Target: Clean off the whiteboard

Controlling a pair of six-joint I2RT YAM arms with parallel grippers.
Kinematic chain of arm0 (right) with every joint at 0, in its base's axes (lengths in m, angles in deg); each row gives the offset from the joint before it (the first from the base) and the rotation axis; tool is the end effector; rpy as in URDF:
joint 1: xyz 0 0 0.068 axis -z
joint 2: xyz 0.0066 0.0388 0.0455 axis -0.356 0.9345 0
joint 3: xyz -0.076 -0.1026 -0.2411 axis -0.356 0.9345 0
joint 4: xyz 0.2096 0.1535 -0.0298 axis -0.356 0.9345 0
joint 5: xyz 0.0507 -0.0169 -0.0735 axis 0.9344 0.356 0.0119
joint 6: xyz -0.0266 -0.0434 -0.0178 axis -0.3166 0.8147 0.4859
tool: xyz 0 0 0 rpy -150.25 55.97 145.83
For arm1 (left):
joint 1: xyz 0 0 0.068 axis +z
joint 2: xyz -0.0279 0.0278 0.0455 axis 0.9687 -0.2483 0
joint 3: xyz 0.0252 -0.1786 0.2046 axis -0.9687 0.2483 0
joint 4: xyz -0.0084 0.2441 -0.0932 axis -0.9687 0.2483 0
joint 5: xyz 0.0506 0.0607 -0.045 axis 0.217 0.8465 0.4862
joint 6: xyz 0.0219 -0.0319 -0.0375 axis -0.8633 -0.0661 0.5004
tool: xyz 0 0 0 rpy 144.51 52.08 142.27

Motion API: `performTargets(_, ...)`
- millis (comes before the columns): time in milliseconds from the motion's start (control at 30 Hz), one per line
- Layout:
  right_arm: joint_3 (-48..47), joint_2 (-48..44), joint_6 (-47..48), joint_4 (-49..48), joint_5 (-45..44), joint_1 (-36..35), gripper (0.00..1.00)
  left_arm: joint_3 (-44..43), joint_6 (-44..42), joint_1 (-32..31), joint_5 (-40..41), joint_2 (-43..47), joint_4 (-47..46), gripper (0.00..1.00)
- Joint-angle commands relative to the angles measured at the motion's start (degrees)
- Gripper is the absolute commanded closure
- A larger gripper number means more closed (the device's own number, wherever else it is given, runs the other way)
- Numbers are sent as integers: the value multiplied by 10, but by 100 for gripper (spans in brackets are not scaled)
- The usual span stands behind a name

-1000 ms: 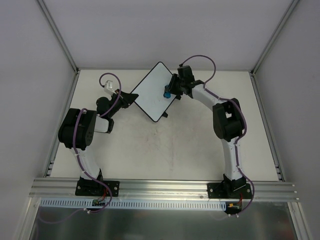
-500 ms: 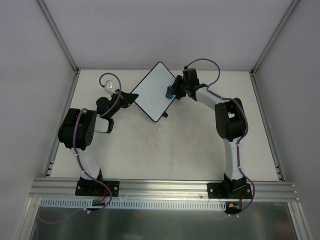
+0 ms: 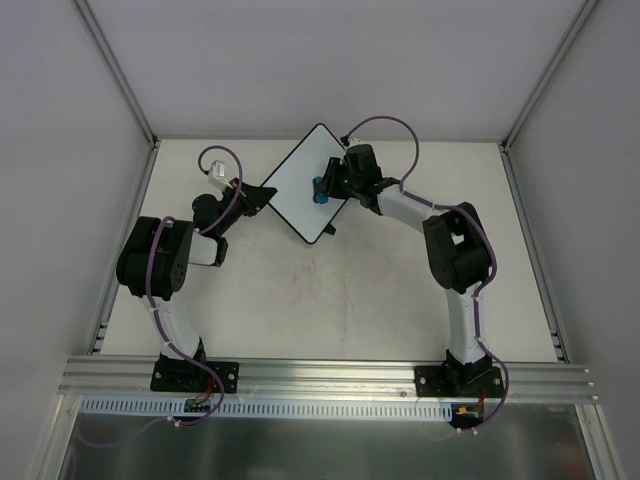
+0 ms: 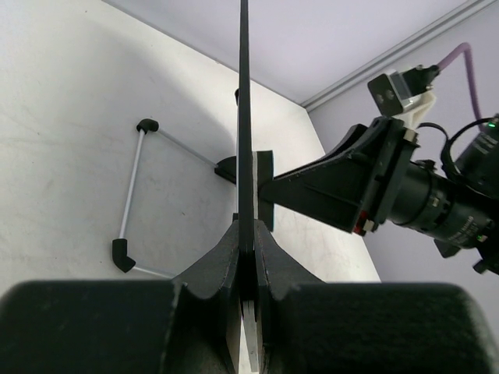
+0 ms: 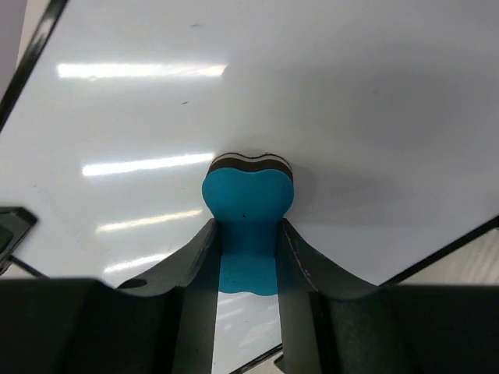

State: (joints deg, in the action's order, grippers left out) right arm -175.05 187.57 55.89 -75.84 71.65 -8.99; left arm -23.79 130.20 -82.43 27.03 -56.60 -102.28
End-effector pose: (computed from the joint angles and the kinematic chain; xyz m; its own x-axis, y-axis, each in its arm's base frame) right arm 0.4254 0.2518 0.2071 -0.5295 -0.0144 -0.8482 -0.5158 0.7992 0.3085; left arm 0.3453 -0.0580 0.1757 -0.3389 -0.6407 -0.6889 0.4770 0.5141 -0.7128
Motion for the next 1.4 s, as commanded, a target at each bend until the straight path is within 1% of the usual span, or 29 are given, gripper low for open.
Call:
performTargets(0, -11, 11, 40, 43, 44, -62, 100, 5, -29, -13, -28, -11, -99, 100)
performTargets(233, -49, 19, 108, 117, 12, -124, 100, 1, -33, -15, -26, -10, -92, 100)
performTargets(300, -57, 23, 124, 125, -6, -144, 100, 1, -33, -16, -26, -10, -94, 100)
performTargets(367, -56, 22, 128, 135, -30, -156, 100, 4, -35, -15, -26, -8, -91, 100)
performTargets(567, -36, 16, 116, 135, -39, -156, 100, 7, -41, -16, -24, -3, -91, 100)
performTargets(667, -26, 13, 109, 136, -52, -153, 100, 7, -38, -16, -24, -4, -94, 100)
performTargets(833, -17, 17, 81, 135, -46, -135, 100, 9, -35, -16, -26, -4, -97, 100)
performTargets(1067, 14, 20, 23, 133, -51, -96, 100, 9, -36, -15, -26, -2, -96, 100)
performTargets(1367, 74, 9, -65, 130, -87, -57, 100, 10, -34, -15, -26, -2, -98, 100)
